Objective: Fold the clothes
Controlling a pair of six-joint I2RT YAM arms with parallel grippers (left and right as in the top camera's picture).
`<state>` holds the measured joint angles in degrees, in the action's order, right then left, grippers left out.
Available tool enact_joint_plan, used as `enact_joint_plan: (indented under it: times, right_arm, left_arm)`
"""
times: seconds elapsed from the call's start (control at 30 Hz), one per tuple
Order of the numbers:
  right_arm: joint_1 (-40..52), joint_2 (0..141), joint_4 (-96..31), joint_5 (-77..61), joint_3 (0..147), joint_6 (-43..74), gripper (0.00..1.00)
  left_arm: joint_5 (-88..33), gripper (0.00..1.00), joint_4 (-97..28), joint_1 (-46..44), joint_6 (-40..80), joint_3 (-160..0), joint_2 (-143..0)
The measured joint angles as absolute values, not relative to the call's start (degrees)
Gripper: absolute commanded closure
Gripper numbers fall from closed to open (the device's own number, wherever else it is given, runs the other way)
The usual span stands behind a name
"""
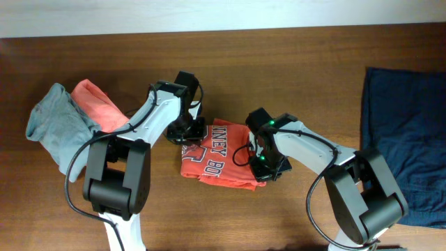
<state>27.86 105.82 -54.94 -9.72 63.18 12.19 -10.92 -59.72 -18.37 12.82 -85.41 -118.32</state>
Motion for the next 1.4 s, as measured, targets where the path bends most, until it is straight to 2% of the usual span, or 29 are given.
enact_joint_plan:
  times: [0.3, 0.4, 0.6, 0.77, 0.8, 0.87, 0.9, 1.1, 1.37, 1.4]
  right_arm:
    - [26.94, 105.82, -54.92, -5.56, 63.66, 13.32, 0.77]
    - [24.64, 105.82, -56.29, -3.75, 65.52, 13.41, 0.75]
    - [18.2, 105.82, -58.92, -0.84, 69.08, 12.73, 0.76]
    - [16.32, 105.73, -63.57, -0.91, 71.33, 10.24, 0.75]
    - [16.32, 105.67, -64.12, -1.08, 71.88, 10.02, 0.75]
    - [16.38, 104.9, -65.06, -3.29, 73.3, 8.71, 0.75]
    - [16.38, 104.07, -65.12, -5.39, 74.0, 7.86, 0.75]
    - [17.82, 99.02, -65.06, -20.01, 75.75, 6.24, 0.75]
    - [21.69, 98.96, -63.29, -26.26, 74.5, 7.51, 0.75]
    - [22.11, 98.96, -62.76, -26.48, 73.89, 7.75, 0.71]
  left_arm:
    - [-10.9, 0.73, -61.93, -18.37, 12.82, -85.41, -118.32]
    - [-10.87, 0.85, -64.12, -18.37, 12.88, -85.41, -118.32]
    - [-10.5, 0.85, -69.41, -18.37, 12.99, -85.41, -118.32]
    - [-10.22, 0.84, -68.86, -18.37, 13.04, -85.41, -117.25]
    - [-9.91, 0.8, -68.27, -18.37, 13.04, -85.41, -116.25]
    - [-8.36, 0.64, -64.99, -18.37, 13.13, -85.34, -113.08]
    - [-7.16, 0.62, -62.24, -18.44, 13.13, -85.36, -110.87]
    - [-1.87, 0.6, -47.16, -18.41, 10.81, -86.41, -104.2]
    - [-6.7, 0.6, -39.42, -18.2, 3.81, -86.61, -112.57]
    - [-7.42, 0.6, -39.33, -18.2, 3.27, -86.59, -113.71]
